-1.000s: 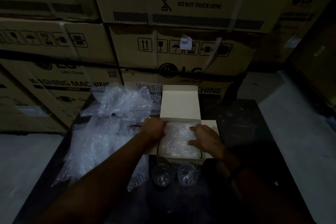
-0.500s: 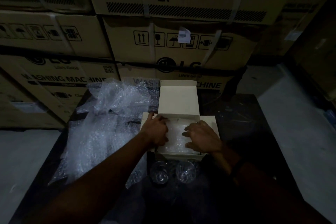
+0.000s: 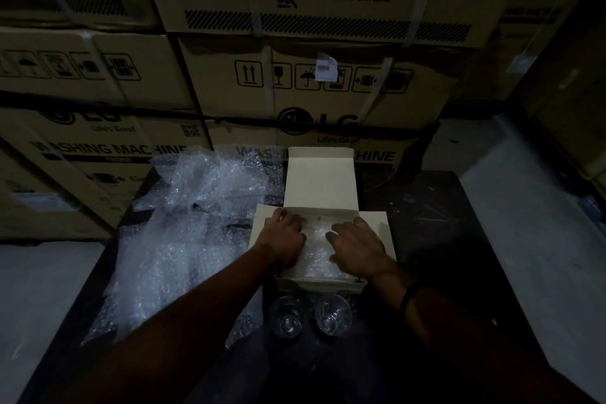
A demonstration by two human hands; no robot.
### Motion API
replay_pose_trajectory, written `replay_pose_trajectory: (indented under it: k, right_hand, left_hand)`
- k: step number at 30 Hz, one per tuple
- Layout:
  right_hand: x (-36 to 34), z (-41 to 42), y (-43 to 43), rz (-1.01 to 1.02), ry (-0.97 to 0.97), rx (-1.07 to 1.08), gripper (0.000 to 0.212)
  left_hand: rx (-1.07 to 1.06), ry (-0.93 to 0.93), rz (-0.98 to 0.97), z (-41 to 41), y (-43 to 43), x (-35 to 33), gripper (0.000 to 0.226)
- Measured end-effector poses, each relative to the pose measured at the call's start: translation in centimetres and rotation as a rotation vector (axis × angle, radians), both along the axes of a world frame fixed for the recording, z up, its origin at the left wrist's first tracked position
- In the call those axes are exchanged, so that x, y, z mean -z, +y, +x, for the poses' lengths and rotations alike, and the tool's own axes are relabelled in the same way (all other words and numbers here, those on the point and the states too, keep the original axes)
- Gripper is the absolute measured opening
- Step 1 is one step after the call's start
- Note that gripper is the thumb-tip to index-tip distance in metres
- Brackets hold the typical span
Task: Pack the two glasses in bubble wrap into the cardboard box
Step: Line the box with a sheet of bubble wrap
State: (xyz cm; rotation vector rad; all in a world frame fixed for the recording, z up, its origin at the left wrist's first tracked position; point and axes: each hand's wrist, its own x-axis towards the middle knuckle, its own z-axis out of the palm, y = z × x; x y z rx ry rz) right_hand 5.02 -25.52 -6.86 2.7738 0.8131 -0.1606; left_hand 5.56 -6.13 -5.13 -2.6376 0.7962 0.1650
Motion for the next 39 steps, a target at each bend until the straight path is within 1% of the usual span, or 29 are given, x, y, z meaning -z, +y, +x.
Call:
replay_pose_trajectory:
  k: [4, 7, 9, 12, 14, 16, 19, 22, 24, 26, 27, 30, 32, 35, 39]
  right_hand:
    - [0.5, -0.2, 0.1, -0.097, 0.031, 0.033, 0.066]
    - [0.7, -0.3, 0.4, -0.127, 0.033, 0.045, 0.066]
    - [0.3, -0.3, 0.4, -0.095, 0.039, 0.047, 0.059]
    - [-0.2, -0.3, 0.0, -0.007, -0.015, 0.018, 0.034]
    - [-0.6, -0.4, -0.4, -0.02, -0.009, -0.003, 0.019]
    - [-0.6, -0.7, -0.7, -0.082, 0.026, 0.012, 0.023]
    - [-0.7, -0.9, -0.8, -0.149, 0.059, 0.029, 0.027]
    - [-0.8, -0.8, -0.3, -0.195, 0.101, 0.027, 0.032]
    - [-1.1, -0.4, -0.3, -0.175, 0.097, 0.033, 0.031]
    - [-1.1, -0.2, -0.6, -0.128, 0.074, 0.019, 0.026]
    - [-1.0, -0.1, -0.7, -0.136, 0.076, 0.016, 0.027]
    - [-0.4, -0.3, -0.8, -0.227, 0.094, 0.04, 0.043]
    - [0.1, -0.4, -0.7, -0.236, 0.091, 0.078, 0.047]
    - [0.5, -0.3, -0.6, -0.218, 0.09, 0.096, 0.045]
    - [0.2, -0.1, -0.7, -0.15, 0.074, 0.082, 0.049]
  left_hand:
    - [-0.056, 0.062, 0.064, -0.2, -0.6, 0.7, 0.033]
    - [-0.145, 0.101, 0.026, -0.1, -0.9, 0.8, 0.036]
    - [-0.078, 0.06, 0.067, 0.0, -1.1, 0.3, 0.035]
    - [-0.051, -0.02, 0.017, 0.0, -1.3, -0.5, 0.033]
    - [-0.053, -0.005, 0.105, -0.2, -1.2, -0.6, 0.033]
    - [-0.066, 0.051, 0.206, -0.3, -1.0, 0.0, 0.038]
    - [-0.061, 0.108, 0.269, 0.0, -1.1, 0.1, 0.042]
    - [-0.08, 0.078, 0.218, 0.0, -1.0, 0.0, 0.043]
    - [-0.098, 0.047, 0.155, 0.0, -1.0, 0.1, 0.047]
    - [-0.095, 0.044, 0.114, -0.3, -1.0, 0.1, 0.057]
    - [-0.096, 0.054, 0.108, -0.5, -1.0, 0.2, 0.062]
    - [-0.135, 0.066, 0.092, -0.7, -1.1, 0.7, 0.068]
    - [-0.145, 0.064, 0.118, -0.5, -1.3, 0.8, 0.072]
    - [-0.154, 0.063, 0.128, -0.4, -1.5, 0.7, 0.067]
    - [-0.163, 0.039, 0.063, -0.2, -1.4, 0.2, 0.055]
